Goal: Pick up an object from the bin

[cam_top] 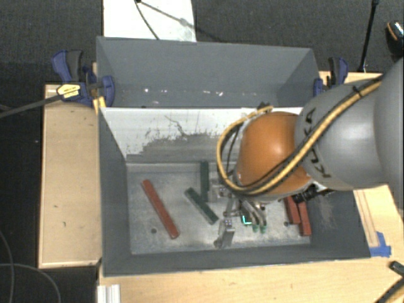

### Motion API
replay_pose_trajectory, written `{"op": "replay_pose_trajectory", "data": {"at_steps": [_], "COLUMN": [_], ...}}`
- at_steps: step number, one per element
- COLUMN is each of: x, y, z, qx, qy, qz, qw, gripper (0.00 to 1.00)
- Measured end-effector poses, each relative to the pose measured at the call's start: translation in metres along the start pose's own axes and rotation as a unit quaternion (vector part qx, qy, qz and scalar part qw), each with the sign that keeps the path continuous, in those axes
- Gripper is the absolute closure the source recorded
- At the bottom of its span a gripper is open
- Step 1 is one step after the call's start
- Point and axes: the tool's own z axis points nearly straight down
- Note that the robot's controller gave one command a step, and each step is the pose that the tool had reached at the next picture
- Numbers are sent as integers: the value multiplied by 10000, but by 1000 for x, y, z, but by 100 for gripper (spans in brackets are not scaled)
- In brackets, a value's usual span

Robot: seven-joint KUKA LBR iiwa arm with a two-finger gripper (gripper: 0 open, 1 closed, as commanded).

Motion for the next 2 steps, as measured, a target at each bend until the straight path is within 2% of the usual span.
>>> {"op": "replay_pose_trajectory", "data": {"at_steps": [1, 2], "x": [-49, -53], "y": [26, 2], "z": [60, 28], "qx": [-5, -10], "qy": [-48, -61], "qz": [790, 1737], "qw": [9969, 9848], "gripper": [0, 0]}}
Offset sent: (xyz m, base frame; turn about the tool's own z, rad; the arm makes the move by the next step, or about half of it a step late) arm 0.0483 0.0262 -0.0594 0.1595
